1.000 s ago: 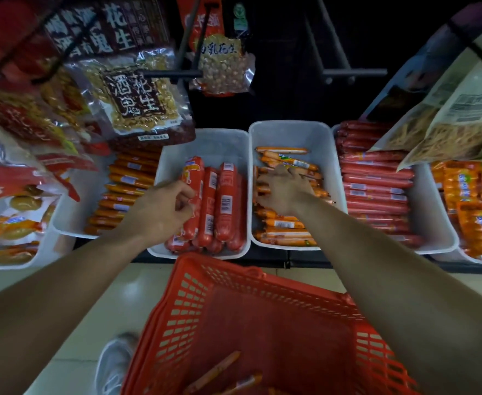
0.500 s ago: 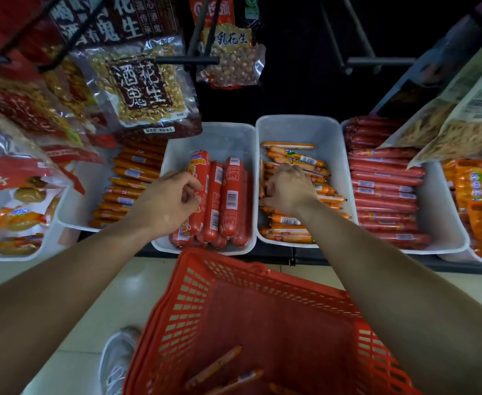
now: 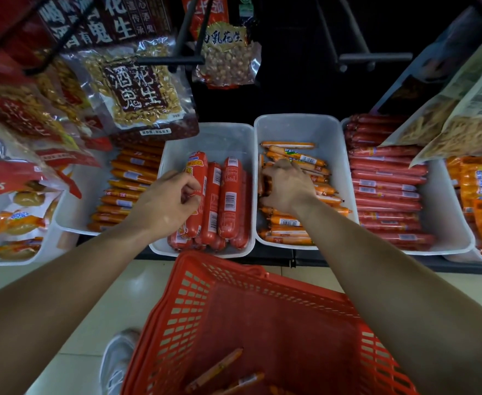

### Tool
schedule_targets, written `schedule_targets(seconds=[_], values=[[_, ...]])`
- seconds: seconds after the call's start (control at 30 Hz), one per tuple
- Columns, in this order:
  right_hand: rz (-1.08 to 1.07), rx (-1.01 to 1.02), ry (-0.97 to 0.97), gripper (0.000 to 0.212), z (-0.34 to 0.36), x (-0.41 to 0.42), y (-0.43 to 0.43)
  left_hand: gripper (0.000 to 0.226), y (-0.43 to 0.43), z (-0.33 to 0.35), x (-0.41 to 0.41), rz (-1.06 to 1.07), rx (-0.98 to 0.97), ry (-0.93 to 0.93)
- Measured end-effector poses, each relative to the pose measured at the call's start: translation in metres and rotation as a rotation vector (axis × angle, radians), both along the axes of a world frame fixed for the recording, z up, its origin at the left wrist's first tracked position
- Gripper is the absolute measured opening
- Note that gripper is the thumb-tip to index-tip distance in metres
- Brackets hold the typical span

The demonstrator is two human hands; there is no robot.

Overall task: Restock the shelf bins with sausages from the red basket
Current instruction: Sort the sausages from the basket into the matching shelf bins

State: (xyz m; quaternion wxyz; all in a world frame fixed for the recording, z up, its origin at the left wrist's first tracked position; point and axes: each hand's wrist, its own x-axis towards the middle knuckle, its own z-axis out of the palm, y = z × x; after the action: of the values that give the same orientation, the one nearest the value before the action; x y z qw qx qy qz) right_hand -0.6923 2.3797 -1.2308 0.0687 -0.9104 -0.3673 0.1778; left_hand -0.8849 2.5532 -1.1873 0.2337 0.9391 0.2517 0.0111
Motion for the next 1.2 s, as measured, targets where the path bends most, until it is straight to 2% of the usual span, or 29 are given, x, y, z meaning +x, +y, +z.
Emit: schedule_targets(seconds=[0.1, 0.2, 0.33, 0.43, 0.6, 0.87, 0.93, 1.0, 1.13, 1.2], values=[[0.010, -0.055, -0.007, 0.076, -0.001, 0.004, 0.005, 0.018, 0.001, -0.002, 0.000, -0.002, 0.000, 0.000], [0.055, -0.034, -0.030, 0.064, -0.001, 0.005, 0.006, 0.016, 0.001, -0.003, -0.001, 0.003, -0.003, -0.003], [0.051, 0.116, 0.009, 0.047, -0.001, 0.008, -0.003, 0.015, 0.003, -0.003, -0.001, 0.005, -0.018, -0.009], [0.003, 0.271, 0.020, 0.042, -0.007, 0.011, -0.008, 0.014, 0.005, -0.004, -0.002, 0.016, -0.028, -0.010], [-0.119, 0.434, -0.111, 0.032, -0.009, 0.018, -0.018, 0.013, 0.006, -0.004, 0.000, 0.027, -0.034, -0.013], [-0.411, 0.633, 0.271, 0.022, 0.030, 0.035, -0.061, 0.015, 0.001, 0.005, 0.010, 0.001, -0.044, -0.025], [-0.419, 0.625, 0.400, 0.017, 0.039, 0.043, -0.081, 0.015, -0.007, 0.011, 0.013, -0.002, -0.062, -0.022], [-0.340, 0.525, 0.466, 0.017, 0.049, 0.052, -0.100, 0.015, -0.016, 0.017, 0.015, -0.013, -0.078, -0.017], [0.003, 0.022, 0.122, 0.011, 0.053, 0.056, -0.119, 0.017, -0.038, 0.022, 0.020, -0.046, -0.075, 0.014], [0.086, -0.102, -0.051, 0.025, 0.048, 0.049, -0.112, 0.016, -0.044, 0.019, 0.022, -0.064, -0.071, 0.022]])
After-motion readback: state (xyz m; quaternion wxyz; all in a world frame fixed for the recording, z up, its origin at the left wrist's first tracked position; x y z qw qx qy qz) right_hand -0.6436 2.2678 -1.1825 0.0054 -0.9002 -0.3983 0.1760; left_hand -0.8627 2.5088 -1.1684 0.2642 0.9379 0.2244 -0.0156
